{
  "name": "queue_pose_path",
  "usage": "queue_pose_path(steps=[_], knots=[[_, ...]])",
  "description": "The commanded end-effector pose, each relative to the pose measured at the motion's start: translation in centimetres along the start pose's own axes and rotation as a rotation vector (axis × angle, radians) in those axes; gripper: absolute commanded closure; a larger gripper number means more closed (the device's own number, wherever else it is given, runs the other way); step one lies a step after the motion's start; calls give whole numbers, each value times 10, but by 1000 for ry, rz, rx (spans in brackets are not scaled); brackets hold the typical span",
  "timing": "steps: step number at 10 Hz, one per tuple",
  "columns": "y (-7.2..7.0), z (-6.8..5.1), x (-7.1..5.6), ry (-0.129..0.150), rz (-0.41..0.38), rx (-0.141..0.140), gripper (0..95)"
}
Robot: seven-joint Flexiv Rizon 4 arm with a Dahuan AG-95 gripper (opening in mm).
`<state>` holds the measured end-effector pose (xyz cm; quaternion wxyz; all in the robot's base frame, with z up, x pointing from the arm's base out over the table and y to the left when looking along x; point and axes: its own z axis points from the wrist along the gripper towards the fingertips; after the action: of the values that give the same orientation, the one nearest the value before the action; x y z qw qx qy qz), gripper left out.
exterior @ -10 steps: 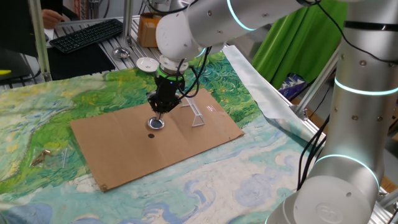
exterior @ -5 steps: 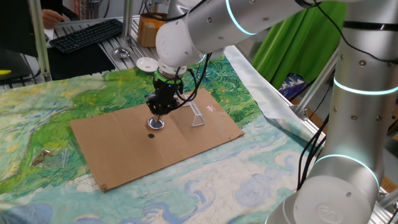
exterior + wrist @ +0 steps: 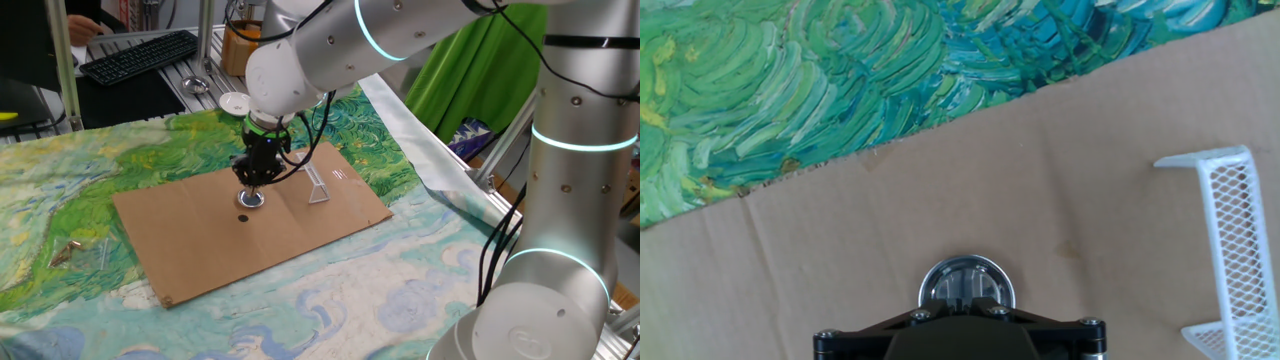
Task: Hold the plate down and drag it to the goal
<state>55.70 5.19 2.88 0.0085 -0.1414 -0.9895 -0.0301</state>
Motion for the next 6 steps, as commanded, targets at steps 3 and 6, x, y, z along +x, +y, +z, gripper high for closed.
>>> queue_pose_path(steps=[3, 6], knots=[[2, 5, -3, 3, 6, -1, 950], [2, 7, -3, 2, 3, 2, 950]])
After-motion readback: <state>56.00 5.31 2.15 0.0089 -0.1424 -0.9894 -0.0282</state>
